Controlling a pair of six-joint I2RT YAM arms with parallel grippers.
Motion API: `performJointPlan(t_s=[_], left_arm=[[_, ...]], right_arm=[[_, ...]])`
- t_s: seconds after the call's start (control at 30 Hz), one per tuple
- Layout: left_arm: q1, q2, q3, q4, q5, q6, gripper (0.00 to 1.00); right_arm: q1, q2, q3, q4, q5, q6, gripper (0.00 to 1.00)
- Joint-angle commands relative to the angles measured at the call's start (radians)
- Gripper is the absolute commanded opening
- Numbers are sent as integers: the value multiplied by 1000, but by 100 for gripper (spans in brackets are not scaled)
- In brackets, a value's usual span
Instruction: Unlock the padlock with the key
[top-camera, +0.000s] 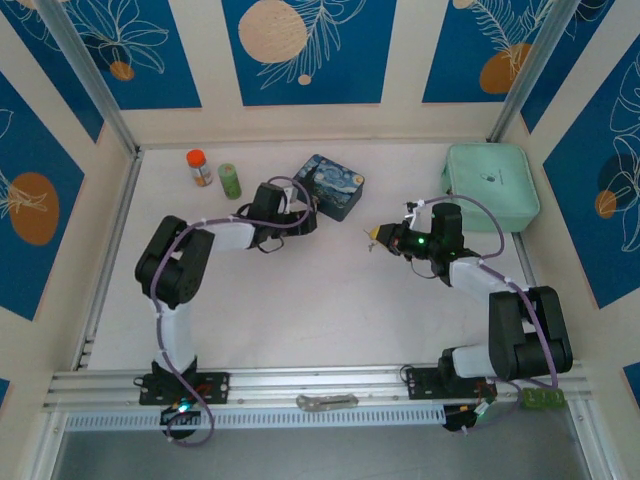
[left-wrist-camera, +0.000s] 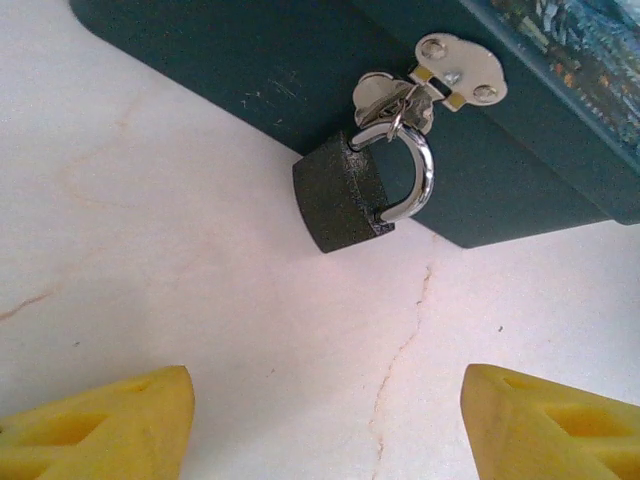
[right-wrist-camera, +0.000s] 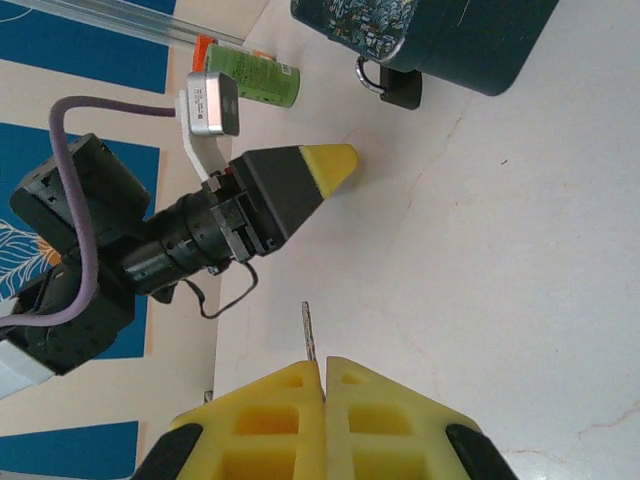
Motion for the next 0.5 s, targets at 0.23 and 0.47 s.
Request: performJointPlan(t_s=[0.23, 0.47], left_arm=[[19, 145, 222, -118, -68, 74, 69], [7, 221, 289, -89, -6, 34, 68]], right_arm=[[26, -15, 23, -20, 17, 8, 0], [32, 0, 35, -27, 21, 7, 0]])
